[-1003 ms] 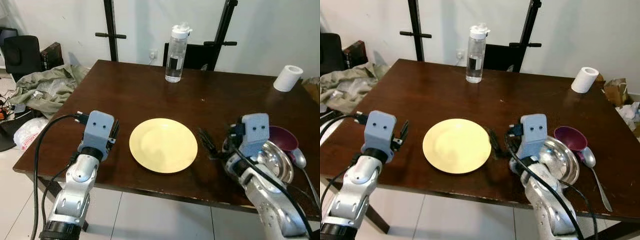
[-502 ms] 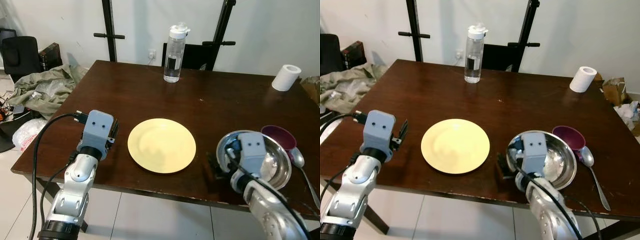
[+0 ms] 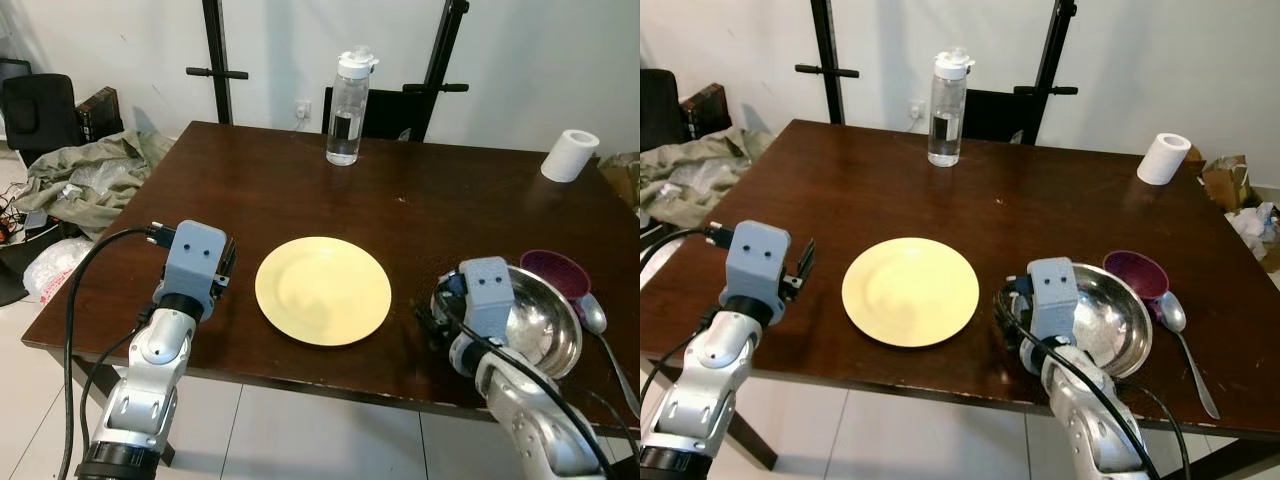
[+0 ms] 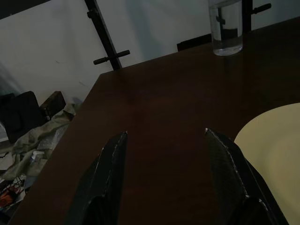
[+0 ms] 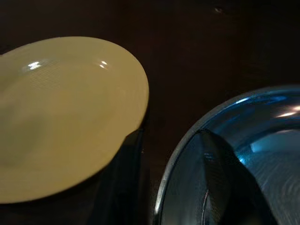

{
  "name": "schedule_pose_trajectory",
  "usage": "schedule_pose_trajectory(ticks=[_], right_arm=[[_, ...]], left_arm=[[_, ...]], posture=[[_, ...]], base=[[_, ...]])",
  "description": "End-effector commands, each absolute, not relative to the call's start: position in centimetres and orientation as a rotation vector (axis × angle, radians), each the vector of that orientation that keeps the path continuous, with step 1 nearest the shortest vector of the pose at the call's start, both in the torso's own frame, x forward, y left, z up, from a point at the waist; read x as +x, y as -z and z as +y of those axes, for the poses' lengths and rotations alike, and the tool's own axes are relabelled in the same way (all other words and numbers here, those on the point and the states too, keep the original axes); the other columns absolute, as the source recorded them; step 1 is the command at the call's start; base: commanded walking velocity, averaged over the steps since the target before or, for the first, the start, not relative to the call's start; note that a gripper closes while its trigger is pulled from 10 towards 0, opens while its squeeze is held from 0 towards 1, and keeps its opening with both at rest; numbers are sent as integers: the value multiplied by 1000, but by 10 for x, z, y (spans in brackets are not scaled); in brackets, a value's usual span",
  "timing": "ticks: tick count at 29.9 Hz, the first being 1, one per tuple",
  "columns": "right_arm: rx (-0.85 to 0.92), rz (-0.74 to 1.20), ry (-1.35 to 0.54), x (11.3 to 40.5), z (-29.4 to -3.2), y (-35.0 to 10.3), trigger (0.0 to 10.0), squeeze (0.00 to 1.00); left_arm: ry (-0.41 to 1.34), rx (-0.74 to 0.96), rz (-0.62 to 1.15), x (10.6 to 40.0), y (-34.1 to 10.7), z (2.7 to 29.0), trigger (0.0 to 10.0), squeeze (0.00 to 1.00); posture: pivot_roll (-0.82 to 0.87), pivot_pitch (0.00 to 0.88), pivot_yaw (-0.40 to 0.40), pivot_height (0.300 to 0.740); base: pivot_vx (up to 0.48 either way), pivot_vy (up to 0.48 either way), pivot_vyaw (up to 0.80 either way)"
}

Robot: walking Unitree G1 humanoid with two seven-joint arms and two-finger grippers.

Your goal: Setting the table

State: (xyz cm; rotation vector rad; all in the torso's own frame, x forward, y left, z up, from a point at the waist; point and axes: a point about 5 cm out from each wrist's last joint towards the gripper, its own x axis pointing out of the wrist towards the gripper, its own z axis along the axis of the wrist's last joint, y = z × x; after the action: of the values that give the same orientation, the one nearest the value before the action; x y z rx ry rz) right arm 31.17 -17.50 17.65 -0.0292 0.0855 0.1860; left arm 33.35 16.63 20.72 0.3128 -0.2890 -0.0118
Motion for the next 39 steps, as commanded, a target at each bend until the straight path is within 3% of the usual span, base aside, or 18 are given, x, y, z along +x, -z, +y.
schedule_pose_trajectory(ticks=[1, 22, 23, 25, 26, 32, 36, 37, 39], right_arm=[[-29, 99, -207, 312, -171, -173, 0, 0], [9, 83, -292, 315, -154, -176, 0, 0], [22, 78, -323, 315, -150, -177, 549, 0], [25, 77, -335, 315, -149, -178, 549, 0], [31, 73, -340, 315, -147, -179, 10000, 0], [32, 54, -356, 315, -146, -185, 10000, 0], [-136, -7, -304, 315, -157, -196, 10000, 0], [-190, -5, -259, 315, -169, -200, 10000, 1000], [-221, 10, -240, 313, -176, -200, 10000, 1000]], left_arm=[[5, 304, -271, 332, -201, 168, 10000, 0], [0, 296, -273, 333, -201, 166, 10000, 0], [-1, 295, -273, 333, -201, 166, 10000, 0], [-1, 295, -273, 333, -201, 166, 10000, 0], [-2, 294, -273, 333, -201, 166, 10000, 0], [-3, 292, -272, 333, -200, 166, 10000, 0], [-5, 287, -273, 333, -200, 165, 10000, 0], [-5, 286, -272, 334, -199, 164, 10000, 0], [-4, 286, -271, 334, -199, 165, 10000, 0]], posture=[[48, 119, 61, 740], [44, 115, 53, 740], [44, 115, 52, 740], [44, 115, 52, 740], [39, 112, 48, 740], [32, 111, 43, 740], [31, 109, 41, 740], [27, 108, 43, 740], [22, 109, 44, 740]], base=[[0, 0, 0], [0, 0, 0], [0, 0, 0], [0, 0, 0], [0, 0, 0], [0, 0, 0], [0, 0, 0], [0, 0, 0], [0, 0, 0]])
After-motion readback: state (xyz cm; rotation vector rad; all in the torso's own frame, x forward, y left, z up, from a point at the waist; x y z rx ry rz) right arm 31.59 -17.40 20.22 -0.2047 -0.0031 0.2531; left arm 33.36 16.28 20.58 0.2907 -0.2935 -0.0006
